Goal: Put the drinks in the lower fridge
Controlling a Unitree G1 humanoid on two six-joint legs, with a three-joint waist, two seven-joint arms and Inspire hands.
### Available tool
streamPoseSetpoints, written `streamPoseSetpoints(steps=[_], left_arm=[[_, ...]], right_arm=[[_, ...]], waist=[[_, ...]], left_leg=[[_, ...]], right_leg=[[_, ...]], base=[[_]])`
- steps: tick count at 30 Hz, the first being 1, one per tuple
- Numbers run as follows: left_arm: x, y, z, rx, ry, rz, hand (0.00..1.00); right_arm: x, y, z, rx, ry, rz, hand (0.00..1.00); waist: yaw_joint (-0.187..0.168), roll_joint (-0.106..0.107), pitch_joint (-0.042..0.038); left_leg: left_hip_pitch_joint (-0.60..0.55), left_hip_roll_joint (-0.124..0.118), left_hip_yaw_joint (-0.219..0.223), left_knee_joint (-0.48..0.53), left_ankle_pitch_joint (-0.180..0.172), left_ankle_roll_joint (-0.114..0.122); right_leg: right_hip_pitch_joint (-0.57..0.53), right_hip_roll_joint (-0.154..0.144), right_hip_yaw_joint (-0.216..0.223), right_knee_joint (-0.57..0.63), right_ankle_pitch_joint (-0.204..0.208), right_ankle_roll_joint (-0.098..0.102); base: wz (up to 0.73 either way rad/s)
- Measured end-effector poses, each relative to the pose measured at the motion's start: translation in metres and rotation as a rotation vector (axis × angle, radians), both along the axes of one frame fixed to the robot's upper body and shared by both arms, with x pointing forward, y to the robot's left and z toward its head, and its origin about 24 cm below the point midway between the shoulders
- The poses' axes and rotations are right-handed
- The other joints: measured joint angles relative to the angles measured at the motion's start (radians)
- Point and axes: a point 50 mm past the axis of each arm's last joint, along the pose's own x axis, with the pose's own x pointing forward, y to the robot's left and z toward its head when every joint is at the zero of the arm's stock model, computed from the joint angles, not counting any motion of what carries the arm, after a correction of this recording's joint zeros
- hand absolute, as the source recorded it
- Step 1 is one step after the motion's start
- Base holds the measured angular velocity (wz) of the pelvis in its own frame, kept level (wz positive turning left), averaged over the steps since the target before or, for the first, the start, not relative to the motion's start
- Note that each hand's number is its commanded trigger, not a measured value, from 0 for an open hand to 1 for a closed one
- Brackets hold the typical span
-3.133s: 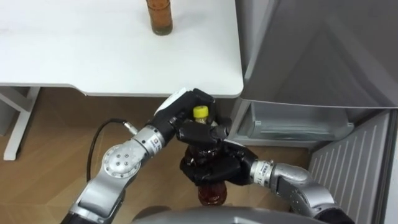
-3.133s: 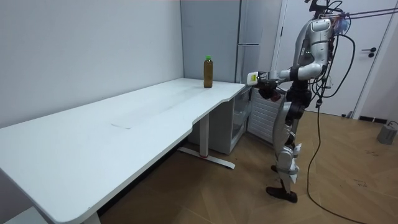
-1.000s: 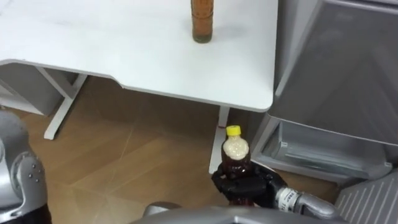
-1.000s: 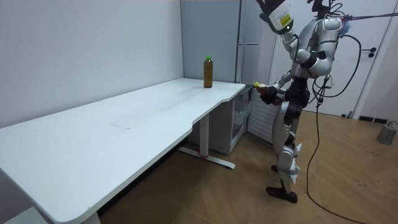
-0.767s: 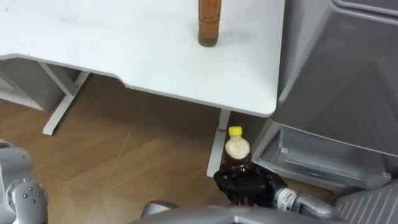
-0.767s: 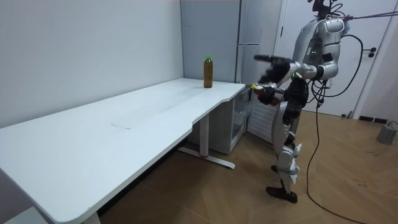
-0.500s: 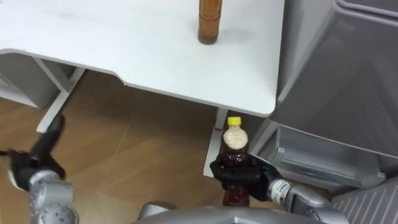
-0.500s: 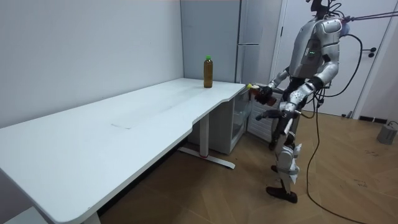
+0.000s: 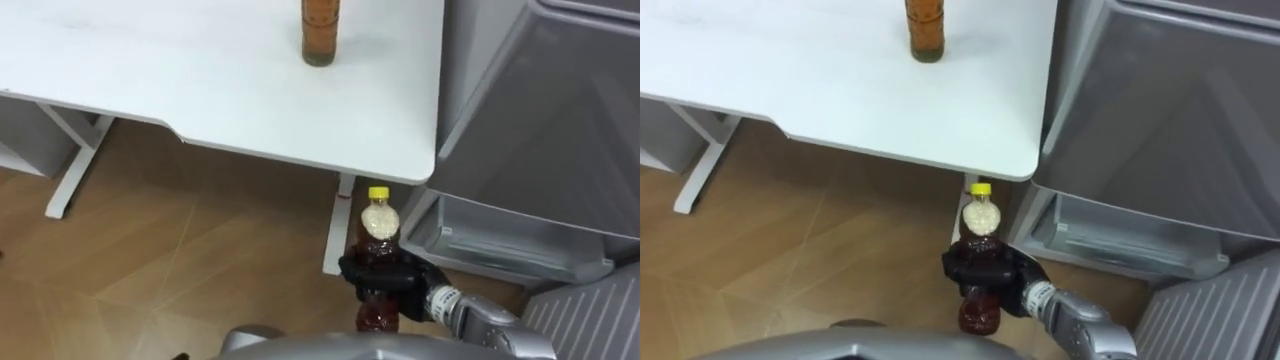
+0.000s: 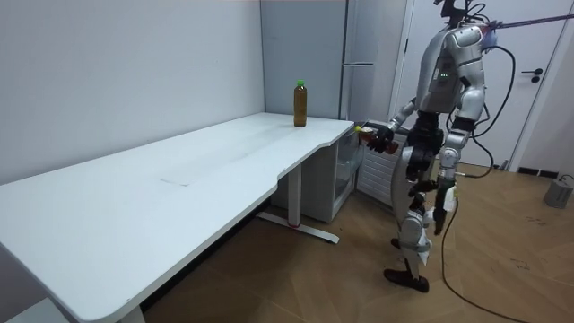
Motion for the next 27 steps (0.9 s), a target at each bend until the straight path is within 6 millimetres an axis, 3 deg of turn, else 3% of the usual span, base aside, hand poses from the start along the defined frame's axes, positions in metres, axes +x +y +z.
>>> streamPoseSetpoints(steps=[5,8,10,17,19,27], left_arm=[[0.016,-0.009,-0.005,-0.031,0.065,-0.466,0.00],[0.031,-0.008,-0.006,-0.013,0.068,-0.613,0.00],[0.035,-0.009,-0.006,-0.006,0.071,-0.668,0.00],[0.033,-0.008,-0.006,0.032,0.121,-0.819,0.00],[0.033,-0.008,-0.006,0.031,0.125,-0.838,0.00],[0.029,-0.015,-0.007,0.000,0.143,-0.915,0.00]], right_arm=[[-0.004,-0.003,-0.004,0.037,0.050,-0.116,1.00],[-0.003,-0.006,-0.006,0.056,0.080,-0.216,1.00],[-0.001,-0.008,-0.005,0.098,0.097,-0.310,1.00],[0.020,-0.010,0.007,0.314,0.095,-0.671,1.00],[0.025,-0.012,0.011,0.358,0.078,-0.734,1.00],[0.031,-0.024,0.016,0.446,0.058,-0.909,1.00]], waist=[[-0.060,0.011,0.0011],[-0.088,0.012,-0.0005],[-0.100,0.012,-0.0038],[-0.129,0.012,-0.0031],[-0.133,0.019,0.0000],[-0.141,0.035,-0.0044]], left_leg=[[-0.002,0.001,0.003,0.008,0.001,-0.001],[-0.001,0.001,0.006,0.008,0.001,-0.001],[-0.001,0.001,0.013,0.007,0.001,-0.001],[0.002,0.004,0.033,0.010,0.001,-0.001],[0.004,0.005,0.037,0.008,0.001,-0.001],[0.005,0.008,0.057,0.004,0.000,-0.002]], right_leg=[[0.002,0.001,-0.003,0.003,0.001,-0.002],[0.000,0.001,0.001,0.005,0.001,-0.002],[-0.004,0.001,0.008,0.008,0.001,-0.002],[-0.014,0.002,0.020,0.018,0.001,-0.002],[-0.014,0.002,0.022,0.018,0.001,-0.002],[-0.024,0.006,0.043,0.022,0.001,-0.002]], base=[[0.02],[-0.03],[-0.10],[-0.05],[-0.04],[-0.08]])
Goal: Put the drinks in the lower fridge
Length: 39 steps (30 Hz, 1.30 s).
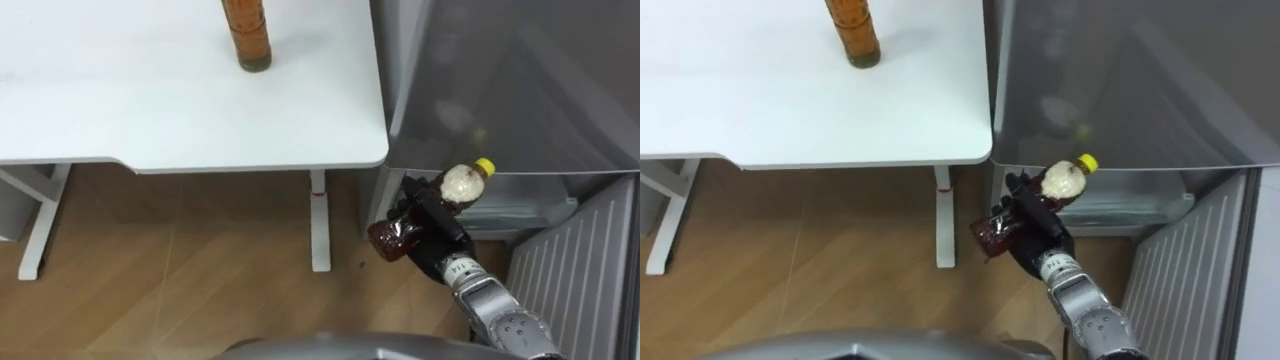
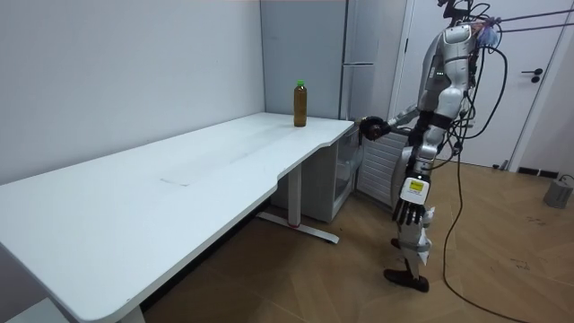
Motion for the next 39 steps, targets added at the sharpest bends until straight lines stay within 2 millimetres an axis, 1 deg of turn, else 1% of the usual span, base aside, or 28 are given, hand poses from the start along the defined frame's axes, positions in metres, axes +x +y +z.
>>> streamPoseSetpoints(steps=[5,10,11,15,18,22,27,34,39], left_arm=[[-0.006,-0.004,0.000,-0.018,0.025,-0.046,0.00],[-0.008,-0.011,-0.001,-0.046,0.035,-0.091,0.00],[-0.007,-0.012,-0.002,-0.053,0.034,-0.094,0.00],[-0.006,-0.012,-0.002,-0.060,0.037,-0.128,0.00],[-0.005,-0.013,-0.002,-0.071,0.038,-0.152,0.00],[-0.006,-0.015,-0.003,-0.088,0.042,-0.154,0.00],[-0.007,-0.015,-0.003,-0.083,0.050,-0.171,0.00],[-0.005,-0.014,-0.002,-0.076,0.048,-0.189,0.00],[-0.005,-0.014,-0.002,-0.088,0.048,-0.183,0.00]], right_arm=[[-0.001,-0.005,0.000,0.025,0.010,-0.083,1.00],[-0.001,-0.008,0.000,0.024,0.025,-0.124,1.00],[0.000,-0.009,0.000,0.029,0.029,-0.138,1.00],[0.003,-0.016,0.003,0.064,0.027,-0.233,1.00],[0.005,-0.023,0.005,0.069,0.017,-0.296,1.00],[0.004,-0.031,0.006,0.074,0.036,-0.373,1.00],[0.007,-0.033,0.008,0.086,0.053,-0.421,1.00],[0.017,-0.034,0.021,0.100,0.007,-0.454,1.00],[0.026,-0.037,0.026,0.102,0.002,-0.478,1.00]], waist=[[0.002,0.004,-0.0022],[0.006,0.005,-0.0032],[0.007,0.008,-0.0045],[0.010,0.008,-0.0035],[0.012,0.007,-0.0012],[0.011,0.012,-0.0008],[0.011,0.014,-0.0005],[0.011,0.014,-0.0006],[0.009,0.017,0.0001]], left_leg=[[-0.001,0.002,0.013,0.003,0.000,0.000],[-0.001,0.003,0.018,0.005,0.000,0.000],[0.000,0.003,0.020,0.005,0.000,0.000],[0.006,0.003,0.021,0.005,0.000,0.000],[0.006,0.003,0.021,0.006,0.000,0.000],[0.005,0.003,0.021,0.005,0.000,0.000],[0.003,0.001,0.021,0.014,0.000,0.000],[0.000,0.001,0.021,0.017,0.000,0.000],[-0.008,0.000,0.021,0.024,0.000,0.000]], right_leg=[[-0.003,0.000,0.002,0.000,0.000,0.000],[-0.003,0.000,0.002,0.001,0.000,0.000],[-0.005,0.000,0.003,0.004,0.000,0.000],[-0.004,-0.001,0.004,0.013,0.000,0.000],[-0.002,-0.001,0.005,0.013,0.000,0.000],[-0.003,-0.001,0.010,0.013,0.000,0.000],[-0.005,-0.001,0.015,0.012,-0.001,0.001],[-0.008,-0.002,0.015,0.011,-0.002,0.001],[-0.010,-0.004,0.010,0.011,-0.002,0.002]], base=[[-0.02],[0.00],[0.00],[0.00],[0.00],[0.00],[0.00],[0.00],[0.02]])
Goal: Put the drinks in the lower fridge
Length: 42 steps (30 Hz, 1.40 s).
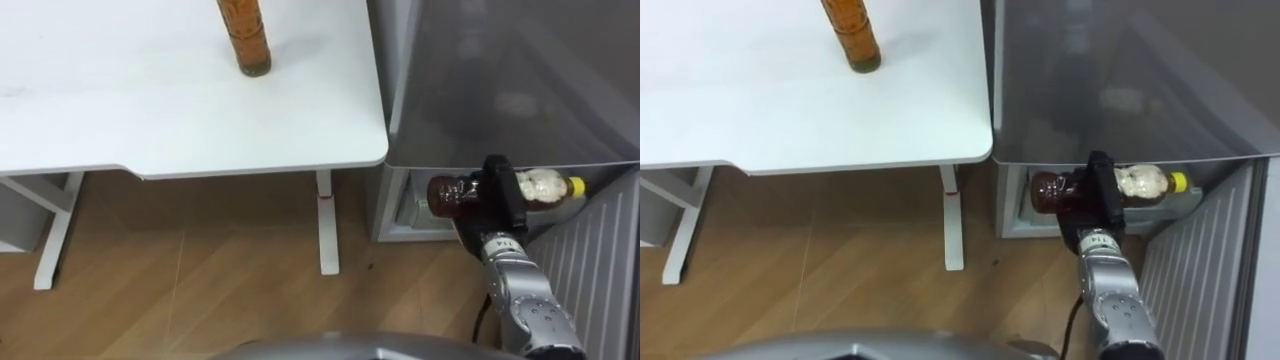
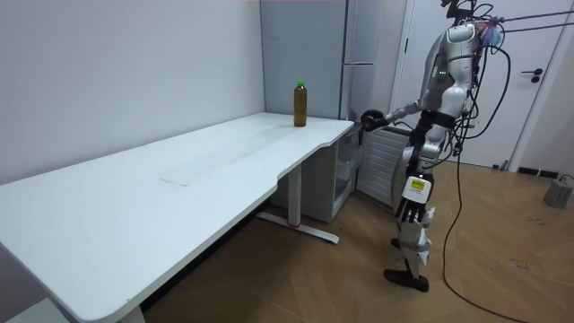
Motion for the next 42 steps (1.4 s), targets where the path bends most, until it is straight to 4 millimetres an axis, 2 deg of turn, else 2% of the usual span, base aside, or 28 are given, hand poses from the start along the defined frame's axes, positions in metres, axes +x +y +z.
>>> streamPoseSetpoints(steps=[5,9,10,12,14,15,17,19,23,26,30,32,36,42], left_arm=[[0.005,-0.001,0.000,-0.022,-0.012,-0.001,0.00],[0.011,0.004,0.001,-0.011,-0.025,-0.006,0.00],[0.019,0.006,0.001,-0.006,-0.044,-0.013,0.00],[0.035,0.007,0.002,-0.002,-0.087,-0.017,0.00],[0.052,0.011,0.002,0.008,-0.112,-0.007,0.00],[0.056,0.012,0.002,0.011,-0.118,-0.009,0.00],[0.070,0.015,0.005,0.025,-0.159,-0.002,0.00],[0.081,0.018,0.007,0.038,-0.194,0.004,0.00],[0.089,0.018,0.008,0.042,-0.203,-0.035,0.00],[0.092,0.019,0.009,0.042,-0.209,-0.037,0.00],[0.101,0.019,0.011,0.038,-0.242,-0.017,0.00],[0.112,0.018,0.013,0.032,-0.273,0.002,0.00],[0.115,0.019,0.014,0.039,-0.301,0.018,0.00],[0.119,0.025,0.017,0.072,-0.319,0.020,0.00]], right_arm=[[0.011,-0.008,0.005,0.019,-0.023,-0.052,1.00],[0.021,-0.011,0.004,0.028,-0.034,-0.052,1.00],[0.028,-0.014,0.001,0.027,-0.016,-0.073,1.00],[0.043,-0.018,0.005,0.029,-0.026,-0.095,1.00],[0.066,-0.017,0.012,0.042,-0.050,-0.104,1.00],[0.073,-0.017,0.015,0.044,-0.058,-0.105,1.00],[0.089,-0.022,0.021,0.043,-0.064,-0.130,1.00],[0.093,-0.026,0.019,0.053,-0.033,-0.158,1.00],[0.091,-0.027,0.011,0.081,0.023,-0.182,1.00],[0.090,-0.028,0.010,0.083,0.032,-0.181,1.00],[0.092,-0.035,0.013,0.073,0.034,-0.192,1.00],[0.101,-0.040,0.022,0.071,0.008,-0.204,1.00],[0.108,-0.047,0.032,0.058,-0.020,-0.214,1.00],[0.137,-0.058,0.069,0.021,-0.118,-0.208,1.00]], waist=[[-0.005,0.001,-0.0007],[-0.010,0.003,0.0022],[-0.009,-0.002,0.0069],[-0.002,-0.004,0.0103],[-0.001,-0.010,0.0260],[-0.002,-0.011,0.0275],[0.001,-0.011,0.0321],[0.018,-0.019,0.0320],[0.056,-0.030,0.0347],[0.078,-0.036,0.0368],[0.082,-0.037,0.0374],[0.082,-0.039,0.0389],[0.082,-0.040,0.0391],[0.082,-0.048,0.0379]], left_leg=[[-0.055,-0.006,-0.016,0.037,0.000,0.000],[-0.126,-0.009,-0.032,0.083,0.000,0.001],[-0.164,-0.015,-0.042,0.111,0.000,0.001],[-0.239,-0.018,-0.046,0.159,0.000,0.001],[-0.337,-0.018,-0.044,0.236,-0.002,0.003],[-0.369,-0.017,-0.044,0.262,-0.005,0.004],[-0.484,-0.015,-0.043,0.362,-0.029,0.005],[-0.560,-0.015,-0.042,0.419,-0.041,-0.001],[-0.692,-0.021,-0.025,0.474,-0.025,0.002],[-0.781,-0.014,-0.013,0.510,-0.015,-0.005],[-0.873,-0.006,-0.017,0.563,-0.014,-0.008],[-0.930,-0.005,-0.015,0.595,-0.015,-0.006],[-0.978,-0.001,-0.013,0.639,-0.029,-0.005],[-1.087,0.004,-0.012,0.751,-0.064,-0.004]], right_leg=[[-0.043,-0.014,-0.037,0.023,-0.012,0.000],[-0.114,-0.026,-0.040,0.105,-0.029,-0.005],[-0.153,-0.035,-0.043,0.142,-0.040,-0.008],[-0.234,-0.044,-0.042,0.204,-0.048,-0.013],[-0.339,-0.055,-0.038,0.291,-0.059,-0.025],[-0.368,-0.058,-0.038,0.315,-0.066,-0.028],[-0.476,-0.071,-0.038,0.419,-0.105,-0.032],[-0.558,-0.083,-0.037,0.488,-0.126,-0.036],[-0.713,-0.106,-0.020,0.581,-0.124,-0.048],[-0.810,-0.114,-0.006,0.626,-0.119,-0.059],[-0.893,-0.115,-0.011,0.673,-0.123,-0.071],[-0.948,-0.119,-0.014,0.705,-0.124,-0.074],[-0.990,-0.127,-0.021,0.747,-0.141,-0.084],[-1.090,-0.143,-0.019,0.858,-0.180,-0.085]], base=[[0.21],[0.06],[0.18],[0.10],[0.00],[0.07],[0.20],[0.07],[-0.01],[0.02],[0.07],[0.04],[0.05],[0.09]])
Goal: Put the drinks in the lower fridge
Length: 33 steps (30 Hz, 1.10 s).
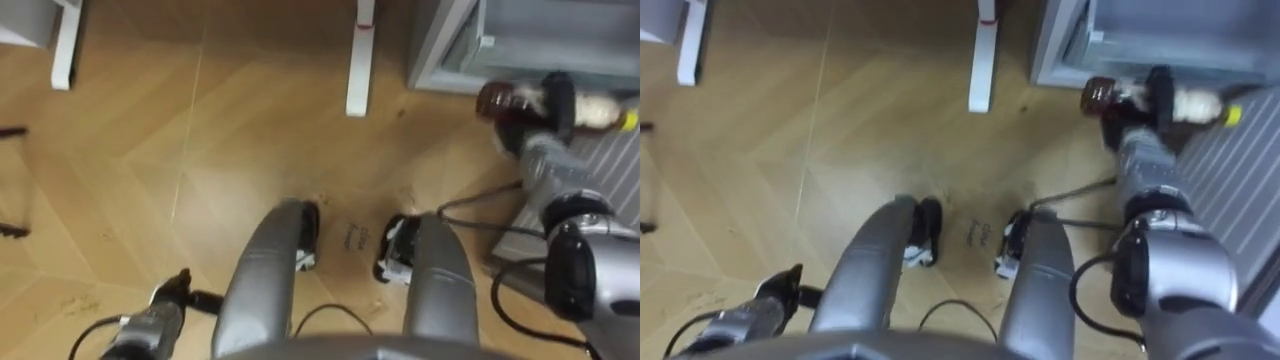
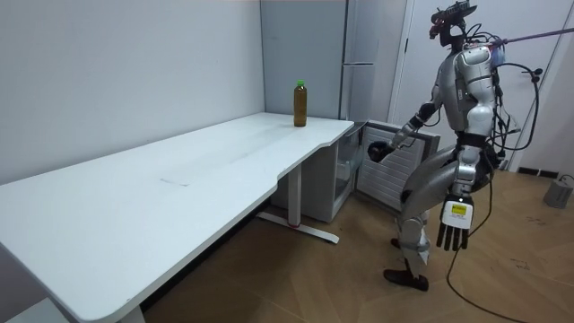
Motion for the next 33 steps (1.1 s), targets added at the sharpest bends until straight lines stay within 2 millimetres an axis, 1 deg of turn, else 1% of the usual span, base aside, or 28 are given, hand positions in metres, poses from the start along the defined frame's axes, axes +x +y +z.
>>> streamPoseSetpoints(steps=[2,3,5,6,8,11,13,14,16,18,20,24,25,26,27,28,31,33], left_arm=[[0.002,0.003,0.001,-0.001,-0.011,0.017,0.00],[0.002,0.004,0.002,-0.004,-0.013,0.027,0.00],[0.005,0.007,0.003,0.001,-0.025,0.029,0.00],[0.005,0.007,0.003,0.002,-0.026,0.029,0.00],[0.005,0.008,0.003,0.004,-0.023,0.029,0.00],[0.004,0.008,0.003,0.006,-0.019,0.026,0.00],[0.001,0.008,0.003,0.011,-0.012,0.027,0.00],[0.000,0.009,0.003,0.015,-0.011,0.029,0.00],[-0.002,0.014,0.003,0.036,-0.006,0.034,0.00],[-0.002,0.019,0.005,0.051,-0.005,0.035,0.00],[-0.004,0.022,0.005,0.065,-0.003,0.039,0.00],[-0.006,0.024,0.005,0.084,0.001,0.047,0.00],[-0.006,0.025,0.006,0.085,-0.002,0.046,0.00],[-0.006,0.024,0.006,0.085,-0.006,0.045,0.00],[-0.006,0.024,0.006,0.084,-0.009,0.044,0.00],[-0.007,0.024,0.006,0.084,-0.015,0.045,0.00],[-0.007,0.024,0.008,0.079,-0.037,0.077,0.00],[-0.005,0.024,0.008,0.078,-0.049,0.074,0.00]], right_arm=[[0.008,-0.001,0.010,-0.013,-0.024,0.000,1.00],[0.009,-0.001,0.012,-0.014,-0.030,0.001,1.00],[0.016,-0.004,0.023,-0.020,-0.059,0.004,1.00],[0.017,-0.005,0.025,-0.023,-0.066,0.001,1.00],[0.020,-0.010,0.032,-0.035,-0.082,-0.004,1.00],[0.024,-0.011,0.039,-0.049,-0.096,-0.001,1.00],[0.027,-0.010,0.046,-0.060,-0.108,0.008,1.00],[0.028,-0.010,0.048,-0.060,-0.111,0.010,1.00],[0.034,-0.009,0.060,-0.064,-0.136,0.016,1.00],[0.034,-0.011,0.065,-0.076,-0.140,0.016,1.00],[0.036,-0.015,0.073,-0.100,-0.144,0.017,1.00],[0.038,-0.015,0.079,-0.095,-0.134,0.015,1.00],[0.037,-0.016,0.079,-0.092,-0.126,0.013,0.93],[0.037,-0.016,0.079,-0.091,-0.124,0.012,0.77],[0.037,-0.016,0.079,-0.090,-0.121,0.012,0.31],[0.037,-0.016,0.079,-0.089,-0.118,0.012,0.00],[0.037,-0.016,0.079,-0.090,-0.118,0.011,0.00],[0.037,-0.016,0.079,-0.088,-0.112,0.011,0.00]], waist=[[-0.004,0.000,0.0000],[-0.004,0.000,-0.0003],[-0.004,-0.001,-0.0003],[-0.003,0.000,-0.0004],[-0.002,0.000,-0.0005],[-0.001,-0.001,-0.0001],[0.000,-0.003,-0.0009],[0.000,-0.004,-0.0013],[-0.004,-0.005,-0.0017],[-0.009,-0.009,-0.0040],[-0.008,-0.012,-0.0040],[-0.012,-0.019,-0.0041],[-0.013,-0.022,-0.0036],[-0.014,-0.022,-0.0034],[-0.015,-0.022,-0.0034],[-0.018,-0.022,-0.0034],[-0.029,-0.023,-0.0030],[-0.029,-0.023,-0.0029]], left_leg=[[-0.022,0.002,-0.007,0.041,-0.017,0.001],[-0.028,0.002,-0.010,0.052,-0.022,0.001],[-0.055,0.000,-0.011,0.100,-0.044,0.005],[-0.062,0.000,-0.011,0.110,-0.049,0.005],[-0.076,-0.004,-0.010,0.144,-0.066,0.010],[-0.086,-0.004,-0.007,0.165,-0.078,0.015],[-0.085,-0.003,0.003,0.179,-0.090,0.017],[-0.086,-0.002,0.005,0.181,-0.091,0.019],[-0.092,-0.001,0.004,0.183,-0.092,0.018],[-0.092,0.000,0.004,0.184,-0.094,0.017],[-0.091,0.003,0.008,0.183,-0.094,0.017],[-0.090,0.005,0.012,0.181,-0.095,0.017],[-0.090,0.006,0.012,0.181,-0.095,0.017],[-0.091,0.006,0.012,0.181,-0.095,0.017],[-0.091,0.006,0.012,0.181,-0.095,0.017],[-0.091,0.005,0.012,0.181,-0.095,0.017],[-0.092,0.006,0.012,0.181,-0.095,0.017],[-0.092,0.009,0.015,0.181,-0.095,0.018]], right_leg=[[-0.010,-0.007,-0.009,0.035,-0.021,-0.001],[-0.013,-0.011,-0.012,0.044,-0.027,-0.002],[-0.036,-0.017,-0.012,0.087,-0.045,-0.005],[-0.042,-0.019,-0.010,0.097,-0.049,-0.005],[-0.054,-0.033,-0.012,0.130,-0.067,-0.007],[-0.066,-0.029,-0.003,0.149,-0.078,0.002],[-0.072,-0.031,0.006,0.166,-0.089,0.006],[-0.075,-0.030,0.009,0.169,-0.091,0.007],[-0.081,-0.031,0.009,0.170,-0.092,0.004],[-0.079,-0.030,0.009,0.172,-0.094,0.002],[-0.079,-0.030,0.009,0.172,-0.095,0.001],[-0.079,-0.030,0.010,0.173,-0.097,0.000],[-0.078,-0.031,0.009,0.172,-0.098,-0.001],[-0.079,-0.031,0.009,0.172,-0.098,0.000],[-0.079,-0.031,0.009,0.172,-0.098,0.000],[-0.079,-0.031,0.010,0.172,-0.100,0.001],[-0.079,-0.031,0.010,0.172,-0.101,0.003],[-0.079,-0.030,0.010,0.171,-0.101,0.003]], base=[[0.18],[0.11],[0.06],[0.00],[0.04],[-0.02],[-0.07],[-0.07],[-0.02],[0.05],[0.00],[0.00],[0.00],[0.00],[0.00],[0.00],[0.00],[0.00]])
